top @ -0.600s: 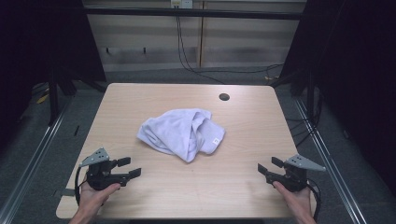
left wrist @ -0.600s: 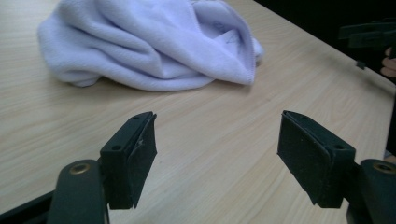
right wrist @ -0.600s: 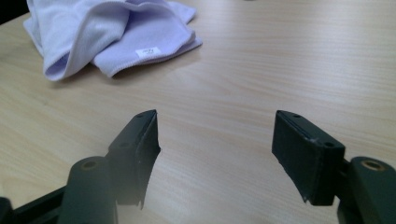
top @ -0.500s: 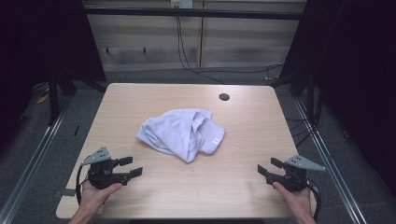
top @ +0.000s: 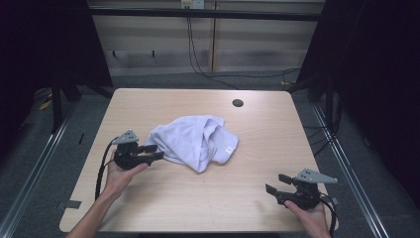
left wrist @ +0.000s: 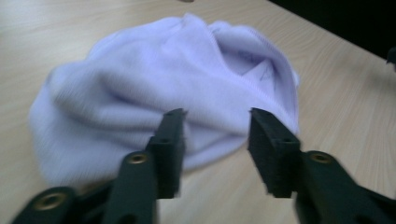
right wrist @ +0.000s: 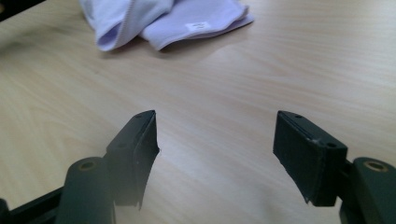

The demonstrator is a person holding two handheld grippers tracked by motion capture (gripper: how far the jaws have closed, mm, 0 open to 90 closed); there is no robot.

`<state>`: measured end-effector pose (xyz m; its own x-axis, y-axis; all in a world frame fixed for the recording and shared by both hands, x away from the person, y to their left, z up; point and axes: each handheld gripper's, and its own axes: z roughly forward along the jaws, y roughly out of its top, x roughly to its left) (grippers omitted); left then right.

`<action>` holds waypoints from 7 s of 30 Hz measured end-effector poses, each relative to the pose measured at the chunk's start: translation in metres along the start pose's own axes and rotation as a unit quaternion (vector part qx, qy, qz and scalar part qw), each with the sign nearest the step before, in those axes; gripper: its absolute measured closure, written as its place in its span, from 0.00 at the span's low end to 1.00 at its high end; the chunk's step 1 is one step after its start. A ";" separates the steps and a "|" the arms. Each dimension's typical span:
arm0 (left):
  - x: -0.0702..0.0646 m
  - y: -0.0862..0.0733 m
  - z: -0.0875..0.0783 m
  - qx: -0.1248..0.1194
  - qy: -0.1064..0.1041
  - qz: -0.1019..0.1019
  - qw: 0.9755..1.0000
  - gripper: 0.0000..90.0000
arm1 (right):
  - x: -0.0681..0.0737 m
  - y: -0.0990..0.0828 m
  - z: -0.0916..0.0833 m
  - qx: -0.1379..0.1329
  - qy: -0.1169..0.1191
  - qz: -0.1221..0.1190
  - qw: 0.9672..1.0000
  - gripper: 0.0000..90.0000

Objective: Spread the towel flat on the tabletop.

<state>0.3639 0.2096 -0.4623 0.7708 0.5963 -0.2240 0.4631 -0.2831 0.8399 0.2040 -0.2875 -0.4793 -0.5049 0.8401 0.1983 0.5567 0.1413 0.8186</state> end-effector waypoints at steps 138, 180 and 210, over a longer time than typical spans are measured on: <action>-0.061 0.104 -0.040 -0.122 -0.051 0.080 0.988 0.91 | -0.043 0.217 0.012 -0.131 0.026 0.005 0.991 0.93; -0.064 -0.050 0.026 0.131 -0.106 0.020 0.986 1.00 | 0.065 0.076 0.083 0.031 0.153 -0.077 0.985 0.59; -0.088 -0.059 0.008 0.166 -0.120 0.036 0.978 0.76 | 0.022 0.020 0.028 0.062 0.054 -0.034 0.996 0.88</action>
<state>0.2722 0.1676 -0.4966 0.8690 0.3840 -0.3121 0.4890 -0.5698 0.6604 0.2227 -0.2513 -0.4741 -0.6092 0.7656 0.2065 0.5916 0.2655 0.7612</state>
